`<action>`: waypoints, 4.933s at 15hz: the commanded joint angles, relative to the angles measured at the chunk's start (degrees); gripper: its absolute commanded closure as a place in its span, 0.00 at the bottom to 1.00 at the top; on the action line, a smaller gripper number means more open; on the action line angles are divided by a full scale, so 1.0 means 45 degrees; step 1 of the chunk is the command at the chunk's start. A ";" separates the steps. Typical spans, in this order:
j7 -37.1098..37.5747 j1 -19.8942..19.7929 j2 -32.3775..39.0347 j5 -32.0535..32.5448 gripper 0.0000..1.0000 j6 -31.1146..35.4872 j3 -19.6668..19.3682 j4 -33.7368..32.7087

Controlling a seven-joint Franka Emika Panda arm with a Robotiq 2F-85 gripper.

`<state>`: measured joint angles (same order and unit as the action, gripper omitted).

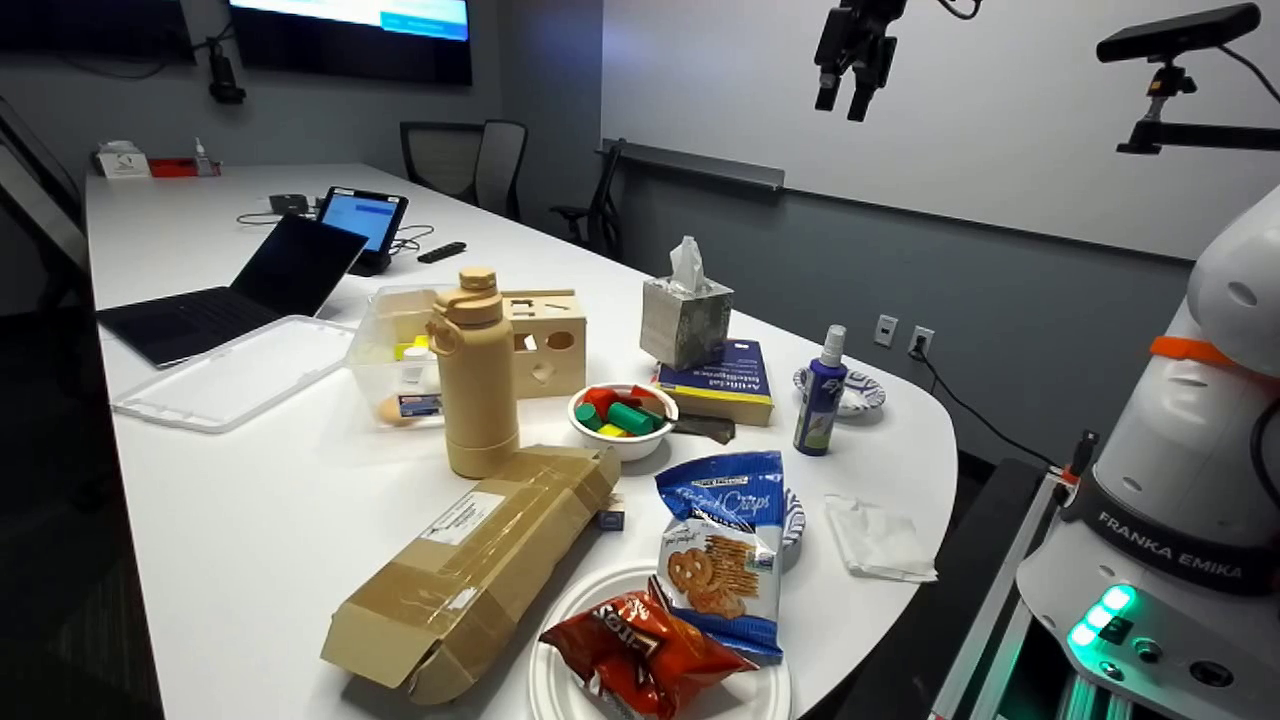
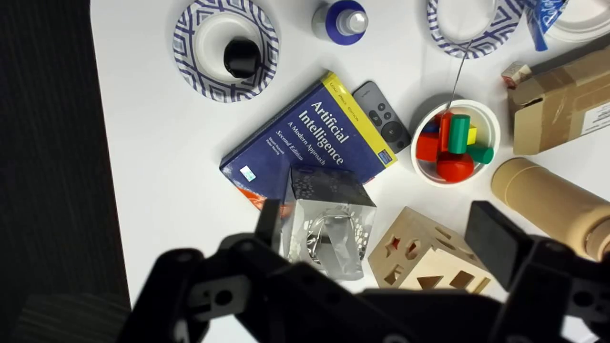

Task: Open the cube-shaped wooden object

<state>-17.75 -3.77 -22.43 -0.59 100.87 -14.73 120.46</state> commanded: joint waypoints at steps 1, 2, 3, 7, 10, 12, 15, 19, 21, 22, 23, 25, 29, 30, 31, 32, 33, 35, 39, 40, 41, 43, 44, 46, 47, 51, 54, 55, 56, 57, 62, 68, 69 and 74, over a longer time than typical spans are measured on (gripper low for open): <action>-0.0040 -0.0176 0.0142 0.0004 0.00 -0.0007 0.0277 -0.0027; -0.0053 -0.0098 0.0201 0.0063 0.00 0.0174 0.0415 0.0034; -0.0018 0.0053 0.0307 -0.0013 0.00 0.0355 0.0621 0.0100; 0.0135 0.0793 0.0829 -0.0136 0.00 0.1619 0.1905 0.0552; 0.0300 0.1439 0.1475 -0.0042 0.00 0.3645 0.2926 0.0994; 0.0565 0.1746 0.2360 -0.0164 0.00 0.5381 0.3382 0.1154; 0.0984 0.1944 0.4008 -0.0177 0.00 0.7304 0.3786 0.0935; 0.1259 0.1816 0.6330 0.0133 0.00 0.8521 0.3929 0.0008; 0.1373 0.1775 0.7158 0.0142 0.00 0.8588 0.3950 -0.0649; 0.1456 0.1758 0.7512 0.0177 0.00 0.8571 0.3944 -0.1022; 0.1481 0.1755 0.7785 0.0112 0.00 0.8478 0.3974 -0.1381; 0.1589 0.1750 0.8368 0.0208 0.00 0.8355 0.3955 -0.2156; 0.1929 0.1791 0.9472 0.0372 0.00 0.8001 0.3896 -0.3628; 0.2022 0.1814 0.9765 0.0416 0.00 0.7884 0.3878 -0.3966; 0.2133 0.1839 1.0039 0.0471 0.00 0.7805 0.3858 -0.4241; 0.2238 0.1865 1.0291 0.0538 0.00 0.7678 0.3836 -0.4480; 0.2331 0.1886 1.0598 0.0572 0.00 0.7538 0.3827 -0.4734; 0.2531 0.1878 1.1134 0.0549 0.00 0.7369 0.3814 -0.5172; 0.3160 0.1944 1.1966 0.0574 0.00 0.7278 0.3686 -0.5938; 0.3384 0.1981 1.2138 0.0600 0.00 0.7305 0.3630 -0.6094; 0.3629 0.2020 1.2296 0.0606 0.00 0.7305 0.3577 -0.6228; 0.4259 0.2099 1.2651 0.0589 0.00 0.7437 0.3430 -0.6515; 0.4574 0.2151 1.2781 0.0617 0.00 0.7447 0.3342 -0.6622; 0.5079 0.2222 1.3019 0.0656 0.00 0.7462 0.3202 -0.6825; 0.5341 0.2272 1.3126 0.0690 0.00 0.7489 0.3130 -0.6900; 0.6222 0.2464 1.3552 0.0829 0.00 0.7643 0.2843 -0.7145; 0.6699 0.2601 1.3789 0.0967 0.00 0.7649 0.2632 -0.7324; 0.6844 0.2644 1.3826 0.1008 0.00 0.7632 0.2574 -0.7370; 0.6934 0.2670 1.3828 0.1067 0.00 0.7642 0.2510 -0.7370; 0.7053 0.2702 1.3811 0.1126 0.00 0.7623 0.2463 -0.7369; 0.7527 0.2762 1.3829 0.1362 0.00 0.7599 0.2155 -0.7391; 0.7997 0.2842 1.3860 0.1719 0.00 0.7522 0.1816 -0.7357; 0.8060 0.2845 1.3849 0.1765 0.00 0.7502 0.1784 -0.7351; 0.8217 0.2874 1.3811 0.1987 0.00 0.7337 0.1615 -0.7305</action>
<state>17.17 8.39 38.58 6.06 135.52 -6.13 88.85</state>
